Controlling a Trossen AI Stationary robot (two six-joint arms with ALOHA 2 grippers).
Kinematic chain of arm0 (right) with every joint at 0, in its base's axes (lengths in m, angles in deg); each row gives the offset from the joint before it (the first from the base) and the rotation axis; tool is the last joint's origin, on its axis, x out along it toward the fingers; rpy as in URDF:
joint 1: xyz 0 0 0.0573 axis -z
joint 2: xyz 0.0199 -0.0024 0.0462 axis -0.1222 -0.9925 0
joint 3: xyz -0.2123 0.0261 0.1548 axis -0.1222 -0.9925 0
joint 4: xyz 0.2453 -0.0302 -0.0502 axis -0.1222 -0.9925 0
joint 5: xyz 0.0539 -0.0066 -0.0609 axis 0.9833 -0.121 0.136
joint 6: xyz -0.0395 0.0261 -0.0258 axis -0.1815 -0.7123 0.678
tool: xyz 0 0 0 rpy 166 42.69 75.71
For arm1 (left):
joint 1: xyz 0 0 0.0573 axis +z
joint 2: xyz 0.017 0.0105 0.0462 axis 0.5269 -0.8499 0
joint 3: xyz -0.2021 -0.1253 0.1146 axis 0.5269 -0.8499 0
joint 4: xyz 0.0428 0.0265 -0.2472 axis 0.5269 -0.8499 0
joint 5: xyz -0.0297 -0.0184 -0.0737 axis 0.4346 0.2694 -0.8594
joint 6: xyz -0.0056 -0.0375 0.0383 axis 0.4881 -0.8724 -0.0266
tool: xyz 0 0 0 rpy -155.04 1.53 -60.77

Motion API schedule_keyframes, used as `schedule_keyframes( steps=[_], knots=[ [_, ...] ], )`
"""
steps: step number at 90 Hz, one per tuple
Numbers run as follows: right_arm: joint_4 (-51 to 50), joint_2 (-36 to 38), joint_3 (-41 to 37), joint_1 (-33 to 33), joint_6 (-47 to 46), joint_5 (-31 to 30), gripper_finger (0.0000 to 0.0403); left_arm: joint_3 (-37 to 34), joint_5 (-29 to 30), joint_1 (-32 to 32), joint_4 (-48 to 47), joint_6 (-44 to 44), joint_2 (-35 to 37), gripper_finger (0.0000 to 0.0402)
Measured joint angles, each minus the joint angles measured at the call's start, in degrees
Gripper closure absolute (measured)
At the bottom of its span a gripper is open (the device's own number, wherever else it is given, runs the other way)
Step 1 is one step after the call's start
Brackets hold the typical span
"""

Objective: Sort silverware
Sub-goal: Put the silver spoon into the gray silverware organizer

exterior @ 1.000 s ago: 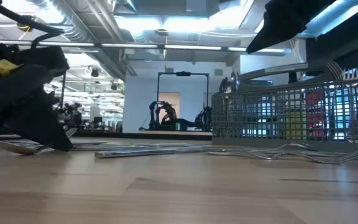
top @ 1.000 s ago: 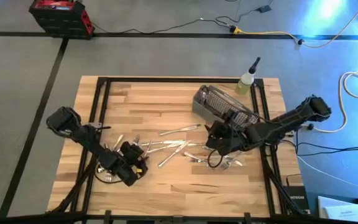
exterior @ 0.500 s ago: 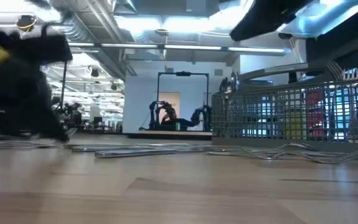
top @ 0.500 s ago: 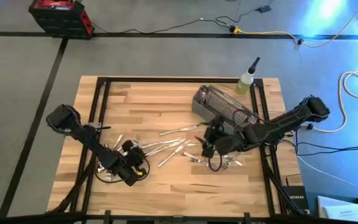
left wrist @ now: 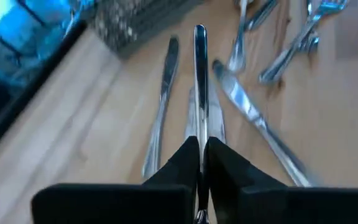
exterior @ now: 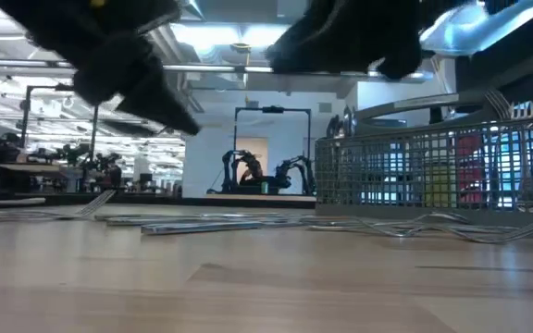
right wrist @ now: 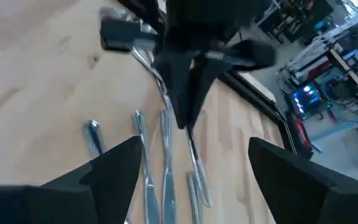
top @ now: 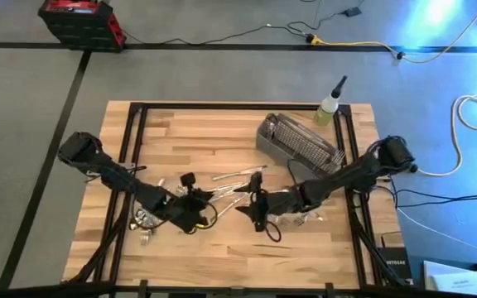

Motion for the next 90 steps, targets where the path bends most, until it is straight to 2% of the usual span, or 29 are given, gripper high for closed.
schedule_keyframes(
  steps=[13,24,34,52,90],
  knots=[
    [0.15,-2.31,2.17,2.32,-0.96,-0.77,0.0123,1.49,-1.87,1.94,2.85,6.62,0.07,0.0394],
    [-0.68,-3.20,3.48,3.46,-0.76,0.78,0.0130,1.55,-3.24,2.98,4.11,8.26,0.07,0.0394],
    [-2.77,-3.21,3.56,4.94,-0.80,5.24,0.0154,1.55,-3.30,3.54,5.30,9.49,0.07,0.0394],
    [-3.53,-3.23,3.56,6.88,-0.48,8.34,0.0200,1.55,-3.32,4.32,6.66,10.02,0.07,0.0394],
    [-2.91,-3.39,3.56,9.09,4.98,11.08,0.0262,1.55,-3.30,4.27,7.23,10.94,0.07,0.0394]
  ],
)
